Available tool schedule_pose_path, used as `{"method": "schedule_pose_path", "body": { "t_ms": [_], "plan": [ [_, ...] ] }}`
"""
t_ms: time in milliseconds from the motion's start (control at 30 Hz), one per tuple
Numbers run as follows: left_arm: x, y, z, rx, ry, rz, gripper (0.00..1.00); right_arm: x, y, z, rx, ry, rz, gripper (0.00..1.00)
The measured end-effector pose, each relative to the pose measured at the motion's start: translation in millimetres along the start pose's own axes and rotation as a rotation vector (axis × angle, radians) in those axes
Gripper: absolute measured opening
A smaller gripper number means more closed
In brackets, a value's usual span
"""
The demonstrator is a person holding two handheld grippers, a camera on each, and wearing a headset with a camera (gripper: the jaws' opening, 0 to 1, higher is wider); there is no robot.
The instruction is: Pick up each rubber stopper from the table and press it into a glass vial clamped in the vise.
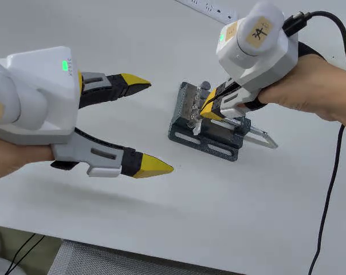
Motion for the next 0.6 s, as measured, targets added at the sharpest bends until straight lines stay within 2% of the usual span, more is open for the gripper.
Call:
{"method": "schedule_pose_path", "body": {
  "t_ms": [467, 600],
  "plan": [
    [-1.7, -2.5, 2.2, 0.001, 0.006, -0.013, 0.79, -1.6, -2.7, -2.4, 0.023, 0.010, 0.025, 0.00],
    [-1.8, -2.5, 2.7, -0.001, 0.008, -0.014, 0.78, -1.1, -3.0, -4.3, 0.026, -0.012, 0.022, 0.00]
  ]
}}
Point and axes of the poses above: the centre of the closed fingertips' face, and the gripper's own axes: y roughly backward along the fingers, z roughly to its left, x roughly out of its underside, the point moved 4 cm from there along y, roughly backward along the fingers, and after that the axes turned 4 degrees about -z, right-handed, at the moved point
